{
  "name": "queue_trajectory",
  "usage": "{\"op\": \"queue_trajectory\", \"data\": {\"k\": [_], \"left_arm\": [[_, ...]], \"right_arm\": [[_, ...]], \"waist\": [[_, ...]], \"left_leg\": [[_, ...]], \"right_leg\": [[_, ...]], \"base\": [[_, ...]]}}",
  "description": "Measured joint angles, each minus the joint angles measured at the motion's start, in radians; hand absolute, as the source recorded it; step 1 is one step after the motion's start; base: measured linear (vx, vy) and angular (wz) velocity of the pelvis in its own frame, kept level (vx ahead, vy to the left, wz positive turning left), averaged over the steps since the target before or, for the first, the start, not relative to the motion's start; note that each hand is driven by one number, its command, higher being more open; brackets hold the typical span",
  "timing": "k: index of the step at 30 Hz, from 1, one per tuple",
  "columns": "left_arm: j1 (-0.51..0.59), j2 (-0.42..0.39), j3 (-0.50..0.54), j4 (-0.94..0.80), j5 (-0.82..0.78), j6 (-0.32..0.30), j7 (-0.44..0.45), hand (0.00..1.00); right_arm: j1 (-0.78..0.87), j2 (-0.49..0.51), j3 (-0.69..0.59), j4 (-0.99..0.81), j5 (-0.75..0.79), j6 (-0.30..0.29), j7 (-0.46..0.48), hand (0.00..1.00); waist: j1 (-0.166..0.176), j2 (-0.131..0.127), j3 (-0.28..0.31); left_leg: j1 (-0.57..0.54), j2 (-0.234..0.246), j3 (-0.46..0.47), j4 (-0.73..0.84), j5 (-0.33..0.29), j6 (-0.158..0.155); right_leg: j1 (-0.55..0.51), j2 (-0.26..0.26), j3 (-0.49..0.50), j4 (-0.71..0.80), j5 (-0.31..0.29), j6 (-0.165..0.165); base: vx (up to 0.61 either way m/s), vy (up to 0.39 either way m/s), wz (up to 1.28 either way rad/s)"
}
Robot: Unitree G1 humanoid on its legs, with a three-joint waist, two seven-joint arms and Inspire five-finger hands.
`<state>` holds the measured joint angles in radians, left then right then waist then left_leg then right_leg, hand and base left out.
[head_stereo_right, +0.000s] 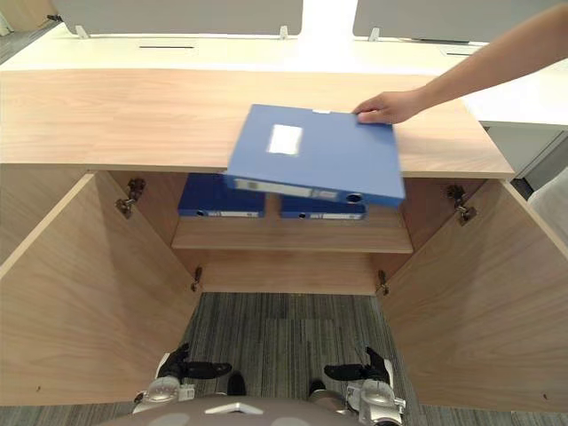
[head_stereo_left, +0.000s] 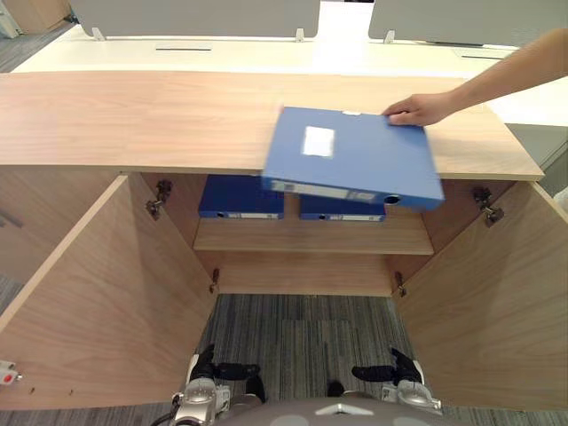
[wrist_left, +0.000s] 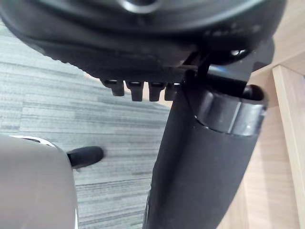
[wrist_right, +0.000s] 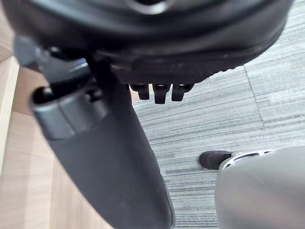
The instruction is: Walk over to the cabinet, pick up the folder, carry it to the office cabinet, place the folder inside the office cabinet, then close the office cabinet door
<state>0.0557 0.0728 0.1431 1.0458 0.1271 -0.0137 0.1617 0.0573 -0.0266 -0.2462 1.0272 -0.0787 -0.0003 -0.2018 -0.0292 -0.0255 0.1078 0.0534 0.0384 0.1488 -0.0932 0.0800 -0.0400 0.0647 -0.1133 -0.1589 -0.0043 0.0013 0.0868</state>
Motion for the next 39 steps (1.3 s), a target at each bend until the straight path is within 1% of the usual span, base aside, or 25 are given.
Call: {"op": "queue_trajectory", "data": {"k": [2, 8, 11, 12, 14, 16, 18, 19, 22, 24, 28, 29, 31, 33, 39], "left_arm": [[0.001, 0.0, 0.0, 0.0, 0.001, 0.0, 0.001, 1.0], [0.005, 0.0, -0.001, 0.001, 0.003, -0.001, 0.005, 1.0], [0.0, 0.006, -0.037, -0.013, 0.006, -0.002, 0.014, 1.0], [0.005, 0.011, -0.061, -0.041, 0.023, -0.002, 0.013, 1.0], [0.021, 0.011, -0.069, -0.096, 0.021, -0.005, 0.015, 1.0], [0.104, 0.015, -0.106, -0.272, 0.02, -0.013, 0.017, 1.0], [0.148, 0.016, -0.128, -0.363, 0.019, -0.037, 0.015, 1.0], [0.153, 0.017, -0.126, -0.369, 0.009, -0.054, 0.013, 1.0], [0.155, 0.019, -0.123, -0.373, -0.024, -0.056, 0.017, 1.0], [0.168, 0.019, -0.128, -0.414, -0.044, -0.055, 0.017, 1.0], [0.251, 0.033, -0.174, -0.651, -0.055, -0.057, 0.012, 1.0], [0.278, 0.047, -0.198, -0.741, -0.055, -0.073, -0.001, 1.0], [0.29, 0.054, -0.212, -0.808, -0.051, -0.091, -0.014, 1.0], [0.292, 0.054, -0.218, -0.873, -0.029, -0.112, -0.022, 1.0], [0.313, 0.054, -0.218, -0.997, 0.005, -0.124, -0.001, 1.0]], "right_arm": [[-0.001, -0.005, -0.018, 0.013, 0.0, 0.001, -0.003, 1.0], [-0.004, -0.012, -0.024, 0.032, 0.0, 0.0, -0.005, 1.0], [0.0, -0.016, -0.028, 0.036, 0.0, 0.0, -0.007, 1.0], [0.0, -0.018, -0.026, 0.036, -0.001, 0.0, -0.006, 1.0], [0.002, -0.019, -0.025, 0.036, -0.001, -0.001, -0.006, 1.0], [0.007, -0.02, -0.025, 0.031, -0.001, -0.001, -0.007, 1.0], [0.026, -0.024, -0.026, 0.028, -0.001, -0.001, -0.007, 1.0], [0.034, -0.026, -0.026, 0.028, -0.001, 0.0, -0.007, 1.0], [0.038, -0.028, -0.026, 0.028, -0.001, 0.0, -0.007, 1.0], [0.039, -0.028, -0.026, 0.027, -0.002, -0.001, -0.007, 1.0], [0.049, -0.029, -0.025, 0.025, -0.002, -0.001, -0.007, 1.0], [0.053, -0.031, -0.025, 0.025, -0.003, -0.001, -0.006, 1.0], [0.06, -0.035, -0.022, 0.025, -0.003, -0.001, -0.006, 1.0], [0.07, -0.043, -0.014, 0.024, -0.005, -0.003, -0.005, 1.0], [0.086, -0.045, -0.014, 0.026, -0.013, -0.003, -0.006, 1.0]], "waist": [[-0.001, 0.0, 0.0], [-0.003, 0.004, -0.004], [-0.005, 0.007, -0.005], [-0.005, 0.009, -0.005], [-0.005, 0.012, -0.006], [-0.004, 0.012, -0.007], [-0.003, 0.012, -0.008], [-0.002, 0.014, -0.011], [-0.002, 0.018, -0.014], [-0.002, 0.018, -0.014], [-0.001, 0.018, -0.014], [-0.001, 0.02, -0.015], [-0.001, 0.024, -0.018], [0.0, 0.032, -0.025], [0.0, 0.036, -0.039]], "left_leg": [[0.015, -0.003, -0.004, 0.0, -0.002, 0.004], [0.032, -0.006, -0.006, 0.004, -0.006, 0.006], [0.047, -0.005, -0.007, 0.004, -0.011, 0.005], [0.047, -0.005, -0.007, 0.004, -0.011, 0.005], [0.047, -0.005, -0.007, 0.003, -0.011, 0.005], [0.047, -0.007, -0.013, 0.0, -0.011, 0.006], [0.047, -0.009, -0.022, 0.0, -0.011, 0.006], [0.047, -0.009, -0.024, 0.0, -0.011, 0.007], [0.049, -0.008, -0.025, 0.001, -0.011, 0.006], [0.052, -0.007, -0.025, 0.004, -0.011, 0.006], [0.059, -0.007, -0.026, 0.004, -0.014, 0.006], [0.061, -0.007, -0.026, 0.004, -0.014, 0.006], [0.064, -0.007, -0.025, 0.001, -0.018, 0.006], [0.064, -0.007, -0.025, 0.0, -0.026, -0.001], [0.064, -0.005, -0.025, 0.005, -0.029, 0.002]], "right_leg": [[0.022, -0.002, -0.005, -0.008, 0.001, -0.001], [0.043, -0.002, -0.006, -0.018, -0.002, -0.001], [0.059, -0.002, -0.007, -0.02, -0.004, -0.002], [0.059, -0.002, -0.007, -0.019, -0.004, -0.002], [0.059, -0.002, -0.007, -0.019, -0.004, -0.002], [0.06, -0.004, -0.012, -0.017, -0.007, -0.001], [0.062, -0.006, -0.021, -0.013, -0.014, 0.0], [0.063, -0.006, -0.023, -0.01, -0.017, 0.0], [0.064, -0.005, -0.023, -0.008, -0.017, -0.001], [0.068, -0.005, -0.024, -0.009, -0.018, -0.002], [0.075, -0.005, -0.025, -0.008, -0.02, -0.002], [0.075, -0.006, -0.024, -0.007, -0.027, -0.005], [0.076, -0.006, -0.024, -0.004, -0.033, -0.002], [0.076, -0.006, -0.023, -0.004, -0.035, -0.001], [0.078, -0.003, -0.024, -0.006, -0.036, -0.001]], "base": [[0.03, 0.003, 0.06], [0.0, 0.0, 0.01], [0.0, 0.0, 0.0], [0.0, 0.0, 0.0], [0.0, 0.0, 0.0], [-0.02, 0.005, 0.06], [-0.01, 0.0, 0.13], [0.0, -0.001, 0.09], [0.0, 0.0, 0.0], [0.0, 0.0, 0.0], [0.0, 0.0, 0.0], [0.0, 0.0, 0.0], [0.0, 0.0, 0.0], [0.0, 0.0, 0.0], [0.01, -0.006, 0.0]]}}
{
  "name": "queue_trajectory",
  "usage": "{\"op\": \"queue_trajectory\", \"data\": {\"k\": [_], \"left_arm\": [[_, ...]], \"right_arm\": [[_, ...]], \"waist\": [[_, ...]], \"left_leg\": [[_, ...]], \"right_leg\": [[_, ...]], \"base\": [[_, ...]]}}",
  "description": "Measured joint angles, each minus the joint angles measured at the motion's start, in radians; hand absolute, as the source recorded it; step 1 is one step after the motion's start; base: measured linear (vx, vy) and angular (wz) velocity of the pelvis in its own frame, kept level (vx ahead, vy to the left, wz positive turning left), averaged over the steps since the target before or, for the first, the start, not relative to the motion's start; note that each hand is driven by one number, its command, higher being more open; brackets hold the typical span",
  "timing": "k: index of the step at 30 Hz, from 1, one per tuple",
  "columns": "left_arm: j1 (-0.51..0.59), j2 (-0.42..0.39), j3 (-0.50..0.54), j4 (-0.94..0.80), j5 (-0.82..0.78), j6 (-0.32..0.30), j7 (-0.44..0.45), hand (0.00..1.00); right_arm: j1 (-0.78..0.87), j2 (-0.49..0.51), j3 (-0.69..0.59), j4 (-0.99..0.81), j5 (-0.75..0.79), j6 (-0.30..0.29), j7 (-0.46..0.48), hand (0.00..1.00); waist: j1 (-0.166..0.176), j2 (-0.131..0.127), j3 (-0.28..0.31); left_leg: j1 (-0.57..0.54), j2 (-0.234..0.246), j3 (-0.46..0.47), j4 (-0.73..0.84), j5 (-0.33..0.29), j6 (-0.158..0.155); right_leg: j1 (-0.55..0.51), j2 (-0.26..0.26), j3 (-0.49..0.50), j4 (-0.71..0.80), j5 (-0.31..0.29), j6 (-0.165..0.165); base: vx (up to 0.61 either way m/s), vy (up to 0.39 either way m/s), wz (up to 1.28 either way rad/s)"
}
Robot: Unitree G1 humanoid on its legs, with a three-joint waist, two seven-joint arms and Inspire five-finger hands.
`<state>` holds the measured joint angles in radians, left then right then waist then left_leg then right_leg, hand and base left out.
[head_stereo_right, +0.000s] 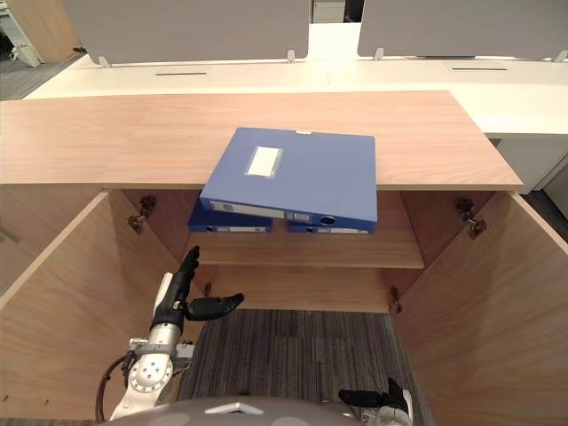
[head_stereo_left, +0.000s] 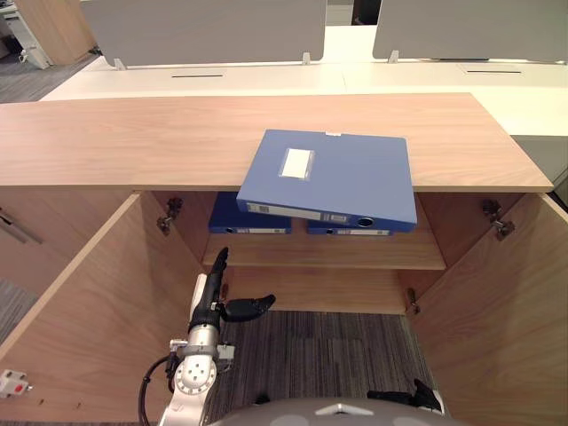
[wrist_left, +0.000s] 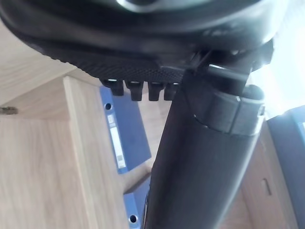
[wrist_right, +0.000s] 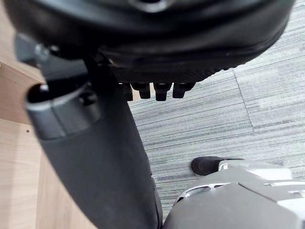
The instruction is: Walk over to the cabinet, pick up the folder, carry it to the office cabinet, place the folder inside the office cabinet, then close the office cabinet door
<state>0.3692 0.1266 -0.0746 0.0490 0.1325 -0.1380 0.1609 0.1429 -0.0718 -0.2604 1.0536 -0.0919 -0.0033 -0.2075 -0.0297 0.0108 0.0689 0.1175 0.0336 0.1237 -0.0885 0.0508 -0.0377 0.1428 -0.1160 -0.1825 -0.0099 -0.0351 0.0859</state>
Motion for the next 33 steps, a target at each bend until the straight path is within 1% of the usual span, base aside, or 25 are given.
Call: {"op": "queue_trajectory", "data": {"k": [4, 10, 17, 22, 26, 28, 32, 33], "left_arm": [[0.01, -0.001, 0.006, -0.072, 0.036, -0.006, 0.051, 1.0], [0.021, -0.005, 0.009, -0.214, 0.035, -0.018, 0.114, 1.0], [0.044, -0.015, 0.018, -0.325, 0.029, -0.048, 0.15, 1.0], [0.046, -0.014, 0.025, -0.36, 0.027, -0.05, 0.161, 1.0], [0.044, 0.01, 0.019, -0.407, 0.03, -0.05, 0.16, 1.0], [0.035, 0.042, 0.009, -0.443, 0.044, -0.051, 0.159, 1.0], [0.0, 0.094, -0.019, -0.487, 0.122, -0.054, 0.157, 1.0], [-0.008, 0.11, -0.033, -0.499, 0.147, -0.064, 0.154, 1.0]], "right_arm": [[0.003, 0.0, 0.007, 0.0, -0.006, 0.0, -0.001, 1.0], [0.005, 0.0, 0.01, 0.0, -0.006, -0.002, -0.002, 1.0], [0.022, -0.002, 0.016, 0.002, -0.006, -0.001, -0.004, 1.0], [0.026, -0.004, 0.033, 0.005, -0.006, -0.001, -0.006, 1.0], [0.024, -0.009, 0.046, 0.023, -0.007, -0.003, -0.007, 1.0], [0.025, -0.01, 0.047, 0.033, -0.016, -0.003, -0.006, 1.0], [0.03, -0.013, 0.047, 0.054, -0.026, -0.003, -0.006, 1.0], [0.03, -0.014, 0.047, 0.054, -0.027, -0.003, -0.006, 1.0]], "waist": [[0.001, -0.006, -0.005], [0.003, -0.006, -0.009], [0.004, -0.006, -0.023], [0.004, -0.01, -0.034], [0.002, -0.013, -0.042], [0.003, -0.014, -0.043], [0.003, -0.012, -0.049], [0.0, -0.011, -0.052]], "left_leg": [[0.0, 0.0, -0.005, 0.0, -0.001, 0.0], [0.011, 0.0, -0.01, 0.0, -0.001, 0.001], [0.019, 0.0, -0.02, -0.001, 0.0, 0.002], [0.021, 0.0, -0.023, 0.0, -0.001, 0.001], [0.024, 0.002, -0.019, 0.0, -0.002, 0.0], [0.028, 0.004, -0.016, 0.0, -0.003, -0.002], [0.038, 0.01, -0.006, -0.001, -0.011, -0.007], [0.038, 0.011, -0.004, -0.002, -0.012, -0.007]], "right_leg": [[0.002, 0.001, -0.001, -0.003, -0.001, -0.001], [0.009, -0.001, -0.004, 0.011, -0.007, -0.004], [0.011, -0.003, -0.01, 0.027, -0.02, -0.005], [0.016, -0.002, -0.013, 0.025, -0.02, -0.004], [0.019, 0.0, -0.008, 0.025, -0.02, -0.004], [0.022, 0.002, -0.005, 0.025, -0.02, -0.004], [0.034, 0.006, 0.005, 0.024, -0.021, -0.005], [0.033, 0.007, 0.009, 0.025, -0.021, -0.006]], "base": [[0.02, -0.008, 0.0], [-0.03, 0.0, 0.01], [-0.03, -0.005, 0.02], [0.0, -0.005, 0.01], [0.0, -0.005, -0.02], [-0.01, -0.012, -0.03], [-0.03, -0.015, -0.07], [-0.02, -0.017, -0.07]]}}
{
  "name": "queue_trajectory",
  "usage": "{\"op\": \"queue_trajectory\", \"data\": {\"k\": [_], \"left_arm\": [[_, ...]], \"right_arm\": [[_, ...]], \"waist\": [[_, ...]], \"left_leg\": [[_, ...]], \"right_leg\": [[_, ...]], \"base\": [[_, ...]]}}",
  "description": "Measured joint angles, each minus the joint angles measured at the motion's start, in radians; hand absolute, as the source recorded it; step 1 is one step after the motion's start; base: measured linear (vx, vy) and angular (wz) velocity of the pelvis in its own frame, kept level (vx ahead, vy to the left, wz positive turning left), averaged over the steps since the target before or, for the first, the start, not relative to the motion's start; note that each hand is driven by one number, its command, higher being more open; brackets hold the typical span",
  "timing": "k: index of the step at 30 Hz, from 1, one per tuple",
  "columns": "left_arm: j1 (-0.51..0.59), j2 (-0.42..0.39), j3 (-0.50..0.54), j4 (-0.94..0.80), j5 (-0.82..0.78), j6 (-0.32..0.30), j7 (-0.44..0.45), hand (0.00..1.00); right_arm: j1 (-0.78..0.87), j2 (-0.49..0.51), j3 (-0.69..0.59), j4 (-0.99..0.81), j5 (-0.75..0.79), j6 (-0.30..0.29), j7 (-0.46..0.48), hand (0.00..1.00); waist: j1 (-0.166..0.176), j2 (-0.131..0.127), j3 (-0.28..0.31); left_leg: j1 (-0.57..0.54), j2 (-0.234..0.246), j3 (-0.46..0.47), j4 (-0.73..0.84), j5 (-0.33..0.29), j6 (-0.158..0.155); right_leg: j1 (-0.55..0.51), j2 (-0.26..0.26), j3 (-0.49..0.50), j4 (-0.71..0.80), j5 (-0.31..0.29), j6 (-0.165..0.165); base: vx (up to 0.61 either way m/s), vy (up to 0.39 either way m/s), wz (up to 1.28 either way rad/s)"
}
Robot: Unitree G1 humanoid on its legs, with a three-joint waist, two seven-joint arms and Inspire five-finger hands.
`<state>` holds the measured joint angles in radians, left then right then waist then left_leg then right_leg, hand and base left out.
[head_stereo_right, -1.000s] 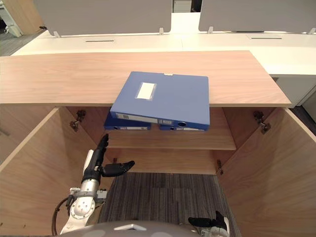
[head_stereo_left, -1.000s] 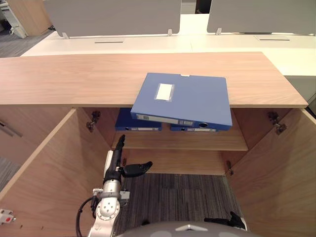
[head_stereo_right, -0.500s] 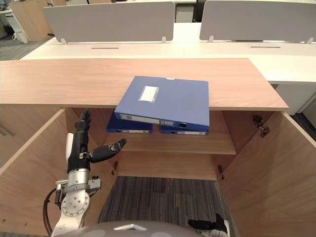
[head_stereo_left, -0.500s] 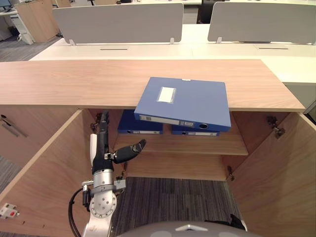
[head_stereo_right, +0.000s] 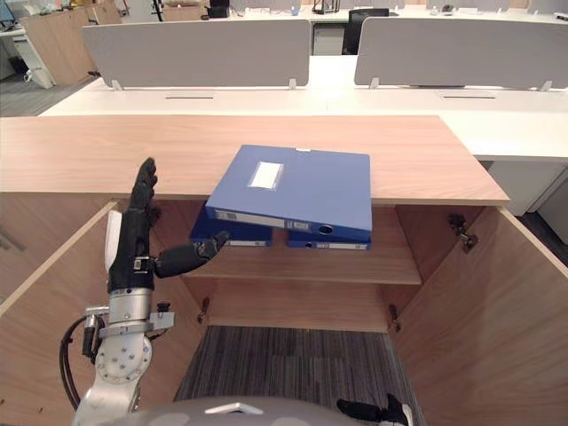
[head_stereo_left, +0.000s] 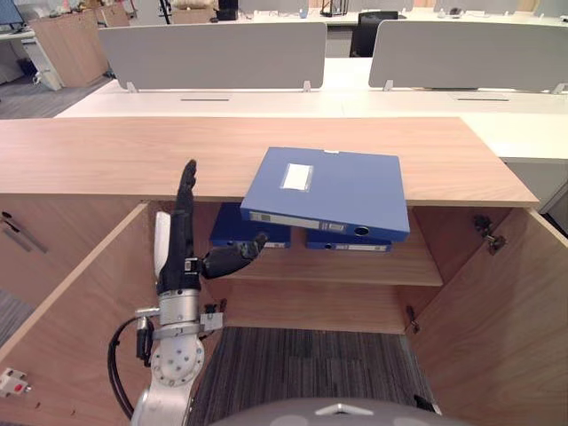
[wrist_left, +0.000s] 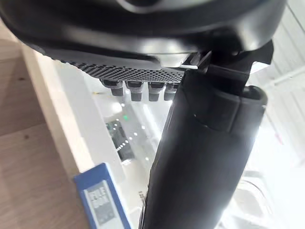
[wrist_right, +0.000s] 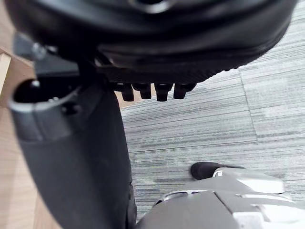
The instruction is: Walk over to the cabinet, pick up the folder, carry it to the office cabinet, place the folder inside the office cabinet, then close the office cabinet door
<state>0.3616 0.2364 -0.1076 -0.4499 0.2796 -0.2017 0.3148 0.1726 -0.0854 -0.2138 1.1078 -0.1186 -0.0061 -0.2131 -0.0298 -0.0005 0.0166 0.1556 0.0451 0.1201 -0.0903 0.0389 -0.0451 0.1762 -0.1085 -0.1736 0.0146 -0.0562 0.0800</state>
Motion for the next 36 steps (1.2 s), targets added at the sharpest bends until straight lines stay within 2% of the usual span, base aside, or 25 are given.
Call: {"op": "queue_trajectory", "data": {"k": [1, 7, 14, 20, 25, 36], "left_arm": [[-0.012, 0.014, -0.015, -0.001, 0.02, -0.015, -0.008, 1.0], [-0.078, 0.086, -0.1, 0.012, 0.149, -0.019, -0.044, 1.0], [-0.143, 0.107, -0.17, 0.119, 0.286, -0.016, -0.045, 1.0], [-0.158, 0.09, -0.201, 0.182, 0.399, 0.018, -0.025, 1.0], [-0.203, 0.061, -0.201, 0.212, 0.41, 0.057, 0.018, 1.0], [-0.284, 0.027, -0.204, 0.264, 0.44, 0.083, 0.057, 1.0]], "right_arm": [[0.001, -0.001, 0.0, 0.0, 0.0, 0.0, 0.001, 1.0], [0.002, -0.006, 0.0, 0.0, -0.001, -0.001, 0.005, 1.0], [0.0, -0.005, 0.001, 0.0, -0.002, 0.0, 0.006, 1.0], [-0.001, -0.003, 0.0, 0.0, 0.002, 0.002, 0.007, 1.0], [-0.002, 0.001, -0.002, 0.0, 0.004, 0.004, 0.006, 1.0], [-0.004, 0.006, -0.005, 0.001, 0.008, 0.01, 0.006, 1.0]], "waist": [[-0.002, 0.002, -0.004], [-0.005, 0.005, -0.006], [-0.012, 0.003, -0.004], [-0.026, 0.0, -0.002], [-0.027, -0.007, 0.002], [-0.033, -0.011, 0.005]], "left_leg": [[0.0, 0.002, 0.001, -0.002, -0.001, -0.001], [0.007, 0.003, 0.001, 0.001, 0.001, 0.001], [0.007, 0.001, 0.001, -0.003, 0.001, 0.001], [0.007, 0.001, 0.004, -0.003, -0.003, -0.002], [0.006, 0.001, 0.008, -0.003, -0.007, -0.002], [-0.001, -0.001, 0.01, 0.001, -0.016, -0.004]], "right_leg": [[-0.001, 0.002, 0.002, 0.0, 0.0, -0.001], [0.0, 0.004, 0.001, -0.001, -0.002, -0.004], [-0.001, 0.003, 0.0, -0.003, -0.003, -0.005], [-0.001, 0.004, 0.003, -0.009, -0.004, -0.006], [-0.001, 0.004, 0.006, -0.013, -0.004, -0.006], [-0.001, 0.005, 0.007, -0.033, -0.003, -0.006]], "base": [[-0.02, -0.021, -0.05], [0.0, 0.0, 0.0], [0.0, 0.0, 0.0], [0.0, 0.0, 0.0], [0.0, 0.0, -0.01], [0.0, 0.0, 0.0]]}}
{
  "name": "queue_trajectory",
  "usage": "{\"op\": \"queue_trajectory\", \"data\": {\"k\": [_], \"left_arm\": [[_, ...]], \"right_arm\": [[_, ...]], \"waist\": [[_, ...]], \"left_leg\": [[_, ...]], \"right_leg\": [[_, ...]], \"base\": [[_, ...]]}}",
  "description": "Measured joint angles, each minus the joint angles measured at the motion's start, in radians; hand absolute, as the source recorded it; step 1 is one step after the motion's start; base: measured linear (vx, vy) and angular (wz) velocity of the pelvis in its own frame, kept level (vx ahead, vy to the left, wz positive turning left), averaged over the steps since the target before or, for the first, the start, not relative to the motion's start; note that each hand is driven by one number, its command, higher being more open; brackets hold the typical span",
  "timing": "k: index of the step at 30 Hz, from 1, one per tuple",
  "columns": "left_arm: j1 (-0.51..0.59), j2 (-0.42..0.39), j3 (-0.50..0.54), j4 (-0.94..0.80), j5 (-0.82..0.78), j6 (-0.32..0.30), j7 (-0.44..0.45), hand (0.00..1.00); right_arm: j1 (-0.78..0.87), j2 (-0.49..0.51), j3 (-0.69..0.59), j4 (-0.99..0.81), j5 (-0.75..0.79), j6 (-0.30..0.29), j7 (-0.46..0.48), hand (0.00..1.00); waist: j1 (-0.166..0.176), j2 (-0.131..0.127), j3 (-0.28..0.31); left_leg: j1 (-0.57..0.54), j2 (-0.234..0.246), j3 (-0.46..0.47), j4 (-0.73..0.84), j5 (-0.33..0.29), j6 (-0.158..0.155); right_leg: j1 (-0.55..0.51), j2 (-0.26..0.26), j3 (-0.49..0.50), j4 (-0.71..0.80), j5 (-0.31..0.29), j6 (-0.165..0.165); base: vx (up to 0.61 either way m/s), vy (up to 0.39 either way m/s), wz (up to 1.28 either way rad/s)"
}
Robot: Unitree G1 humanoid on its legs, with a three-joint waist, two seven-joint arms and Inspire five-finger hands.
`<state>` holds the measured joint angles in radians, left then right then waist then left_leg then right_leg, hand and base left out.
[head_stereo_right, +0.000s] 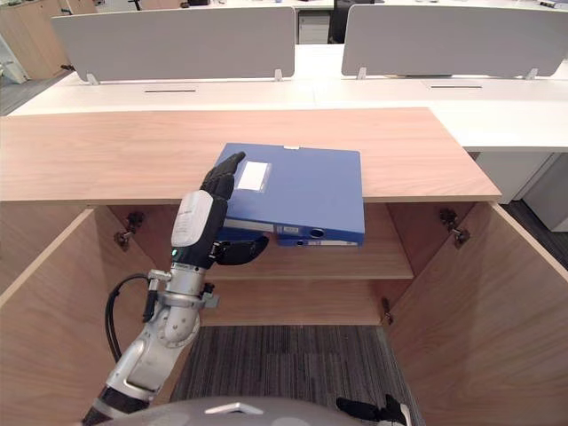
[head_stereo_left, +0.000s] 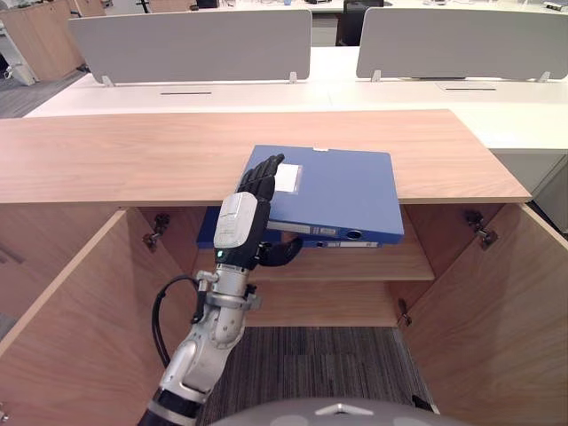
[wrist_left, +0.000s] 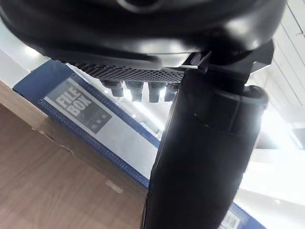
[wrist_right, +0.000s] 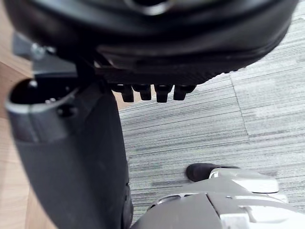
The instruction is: Walk over to the cabinet, pick up the folder, carry it to the office cabinet, place the folder inside the office cabinet, then close the office cabinet door
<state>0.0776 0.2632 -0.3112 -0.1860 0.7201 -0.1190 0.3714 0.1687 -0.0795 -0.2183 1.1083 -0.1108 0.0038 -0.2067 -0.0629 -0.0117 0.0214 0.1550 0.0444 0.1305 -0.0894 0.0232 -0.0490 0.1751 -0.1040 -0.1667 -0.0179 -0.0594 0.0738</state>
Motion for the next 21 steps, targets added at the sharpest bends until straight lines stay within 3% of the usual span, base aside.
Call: {"op": "queue_trajectory", "data": {"k": [8, 9, 21], "left_arm": [[-0.081, 0.006, -0.058, 0.066, 0.075, 0.013, 0.004, 1.0], [-0.097, 0.006, -0.066, 0.08, 0.091, 0.013, 0.002, 0.0], [-0.226, 0.032, -0.074, 0.114, 0.188, 0.017, 0.013, 0.0]], "right_arm": [[0.0, -0.001, -0.007, 0.0, 0.034, 0.01, 0.001, 1.0], [-0.001, -0.001, -0.008, 0.0, 0.035, 0.01, 0.001, 1.0], [-0.029, 0.003, -0.04, -0.001, 0.035, 0.017, 0.008, 1.0]], "waist": [[-0.005, 0.002, 0.001], [-0.006, 0.004, 0.003], [-0.031, 0.008, 0.012]], "left_leg": [[-0.002, -0.001, 0.003, -0.004, -0.003, 0.0], [-0.002, 0.0, 0.003, -0.004, -0.004, 0.0], [-0.011, -0.001, 0.019, 0.0, -0.012, -0.001]], "right_leg": [[-0.002, 0.0, 0.002, -0.003, 0.0, 0.0], [-0.002, 0.0, 0.002, -0.003, 0.0, 0.0], [-0.018, 0.0, 0.011, -0.007, 0.001, 0.0]], "base": [[0.0, 0.0, 0.0], [0.0, 0.0, 0.0], [0.0, 0.003, -0.03]]}}
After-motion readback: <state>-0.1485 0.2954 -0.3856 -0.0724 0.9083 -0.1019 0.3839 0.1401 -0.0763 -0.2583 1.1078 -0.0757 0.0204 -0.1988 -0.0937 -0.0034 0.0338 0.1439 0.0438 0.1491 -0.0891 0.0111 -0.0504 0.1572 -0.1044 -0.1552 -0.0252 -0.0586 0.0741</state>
